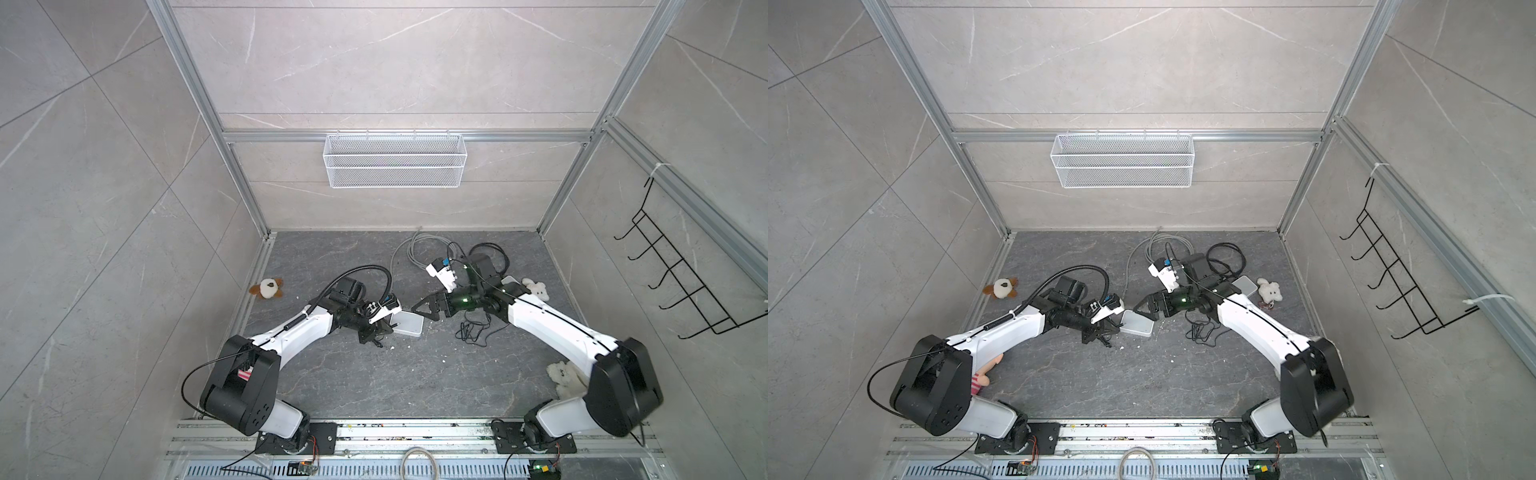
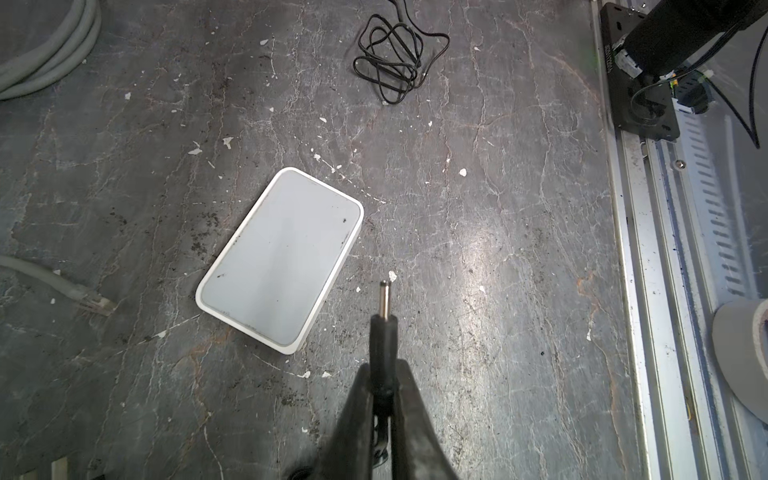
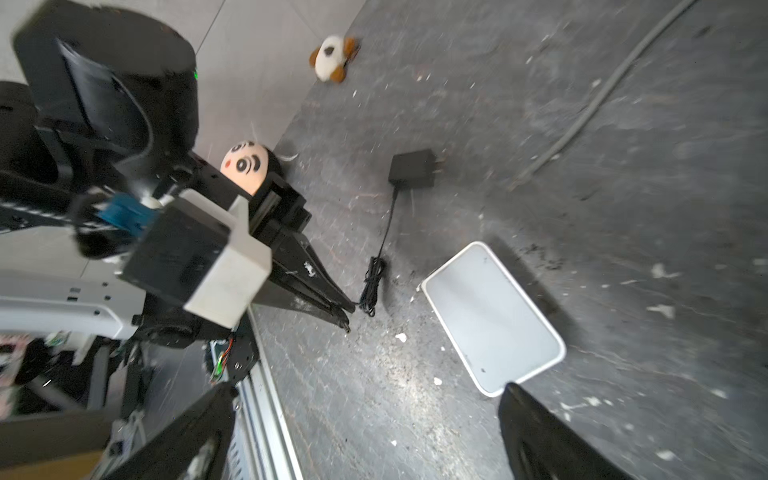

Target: Insert the plug into the switch port

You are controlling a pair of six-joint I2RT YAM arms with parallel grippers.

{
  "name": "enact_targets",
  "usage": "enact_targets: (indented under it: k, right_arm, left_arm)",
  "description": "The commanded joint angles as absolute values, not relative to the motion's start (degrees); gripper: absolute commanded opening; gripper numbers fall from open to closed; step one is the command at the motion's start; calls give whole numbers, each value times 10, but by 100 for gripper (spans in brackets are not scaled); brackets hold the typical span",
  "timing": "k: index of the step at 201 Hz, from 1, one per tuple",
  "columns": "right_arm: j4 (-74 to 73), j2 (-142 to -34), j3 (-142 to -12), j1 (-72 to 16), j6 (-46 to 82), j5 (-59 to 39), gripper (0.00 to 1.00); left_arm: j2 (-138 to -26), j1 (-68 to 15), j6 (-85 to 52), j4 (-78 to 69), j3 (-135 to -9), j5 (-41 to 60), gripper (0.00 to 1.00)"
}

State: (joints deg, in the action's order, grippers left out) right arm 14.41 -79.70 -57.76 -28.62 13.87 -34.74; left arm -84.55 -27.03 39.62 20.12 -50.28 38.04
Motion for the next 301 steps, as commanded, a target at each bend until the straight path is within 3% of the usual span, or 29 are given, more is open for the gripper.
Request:
enact_targets:
  k: [1, 20, 38, 77, 109, 139, 183, 227, 301]
  right_arm:
    - [97, -740, -504, -337, 272, -161, 99]
    - [60, -668, -429, -409, 372, -32, 99]
    - [90, -610, -408, -443, 391, 51, 99]
    - [152, -603, -443, -445, 385, 37, 99]
    - [124, -607, -433, -444, 348, 30, 83]
    - [185, -702, -495, -437, 345, 76, 80]
    - [117, -780, -505, -365, 360, -11, 76]
    - [122, -781, -503, -298, 347, -39, 75]
    - [164, -877, -529, -260, 277, -142, 67]
  left_arm:
    - [-835, -255, 382, 182, -501, 381, 12]
    - [-835, -246, 368, 176, -504, 378, 12]
    - [-842, -241, 376, 197, -512, 365, 12]
    - [-912, -222, 452, 298, -562, 281, 10]
    - [-989, -211, 507, 349, -627, 226, 10]
    - [-1055, -213, 499, 358, -683, 221, 10]
    - [-1111, -242, 480, 392, -739, 199, 10]
    - [-1141, -289, 465, 431, -759, 183, 10]
    - [-1096, -351, 433, 411, -735, 232, 10]
